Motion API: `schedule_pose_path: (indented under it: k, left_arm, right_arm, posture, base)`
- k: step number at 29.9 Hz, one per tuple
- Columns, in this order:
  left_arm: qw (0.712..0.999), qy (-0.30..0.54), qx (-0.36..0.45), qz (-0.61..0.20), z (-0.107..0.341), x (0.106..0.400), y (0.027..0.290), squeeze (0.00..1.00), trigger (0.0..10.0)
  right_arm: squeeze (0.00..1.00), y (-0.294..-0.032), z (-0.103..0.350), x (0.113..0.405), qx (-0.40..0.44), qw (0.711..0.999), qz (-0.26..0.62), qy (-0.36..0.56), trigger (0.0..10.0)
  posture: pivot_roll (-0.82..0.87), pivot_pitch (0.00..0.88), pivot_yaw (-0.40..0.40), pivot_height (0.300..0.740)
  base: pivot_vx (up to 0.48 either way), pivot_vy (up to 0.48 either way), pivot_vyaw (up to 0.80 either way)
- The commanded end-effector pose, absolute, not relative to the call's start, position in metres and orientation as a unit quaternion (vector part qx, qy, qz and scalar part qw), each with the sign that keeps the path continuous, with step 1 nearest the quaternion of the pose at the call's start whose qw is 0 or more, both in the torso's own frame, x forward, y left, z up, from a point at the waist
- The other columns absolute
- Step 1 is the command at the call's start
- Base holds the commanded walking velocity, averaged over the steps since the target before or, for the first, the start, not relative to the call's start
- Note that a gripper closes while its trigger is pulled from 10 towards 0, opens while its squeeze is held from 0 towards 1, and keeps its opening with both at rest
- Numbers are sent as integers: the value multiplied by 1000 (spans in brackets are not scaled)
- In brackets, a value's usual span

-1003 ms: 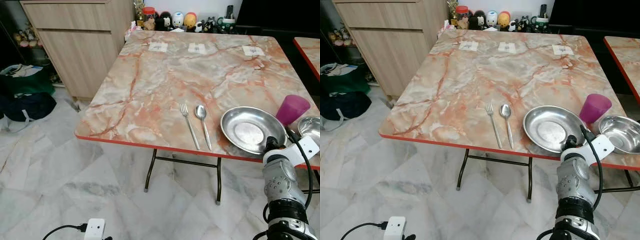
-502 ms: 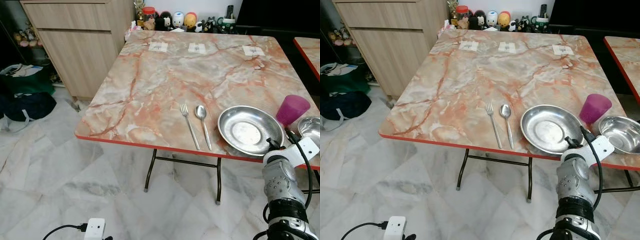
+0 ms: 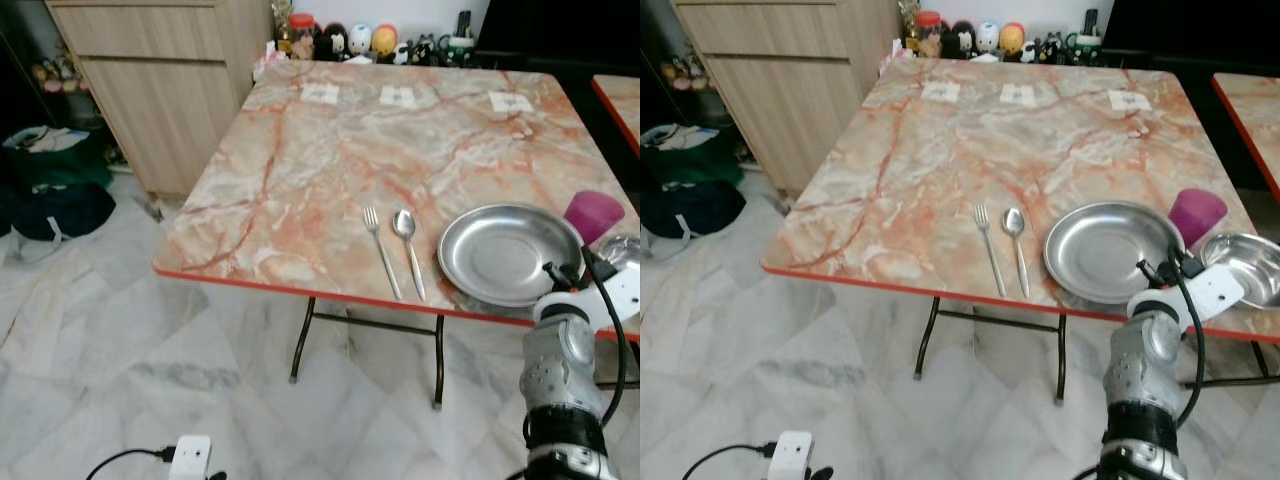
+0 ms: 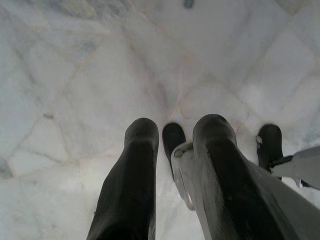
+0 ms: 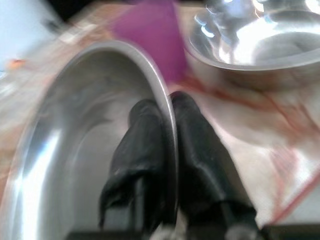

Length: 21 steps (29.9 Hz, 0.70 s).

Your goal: Setting the table

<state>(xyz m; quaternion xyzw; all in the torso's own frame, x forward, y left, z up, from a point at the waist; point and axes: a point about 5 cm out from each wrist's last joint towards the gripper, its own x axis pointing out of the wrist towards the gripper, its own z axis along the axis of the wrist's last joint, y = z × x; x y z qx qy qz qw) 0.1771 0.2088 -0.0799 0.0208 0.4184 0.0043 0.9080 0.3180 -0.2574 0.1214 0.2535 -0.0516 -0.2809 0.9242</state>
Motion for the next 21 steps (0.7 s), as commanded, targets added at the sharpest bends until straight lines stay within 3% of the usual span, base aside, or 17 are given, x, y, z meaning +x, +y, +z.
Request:
schedule_pose_path:
  k: [1,2,3,14,21]
  left_arm:
    - [906,422,19,11,-82,172,210,0,10000]
    - [907,421,20,13,-82,172,210,0,10000]
    - [907,420,22,13,-82,172,210,0,10000]
    - [915,401,29,39,-78,176,215,0,10000]
    - [915,400,25,46,-78,176,217,0,10000]
  right_arm:
    - [0,-255,132,317,244,929,-268,-80,0]
    - [0,-245,139,314,222,939,-241,-103,0]
    - [0,-238,142,313,210,946,-221,-112,10000]
    - [0,-205,180,299,144,965,-119,-185,10000]
    - [0,-185,175,294,126,976,-65,-166,10000]
  posture:
    - [-45,103,0,740]
    - [-48,104,2,740]
    - [-49,104,3,740]
    - [-61,95,8,740]
    - [-67,82,9,740]
  base:
    - [0,0,0]
    - [0,0,0]
    - [0,0,0]
    - [0,0,0]
    - [0,0,0]
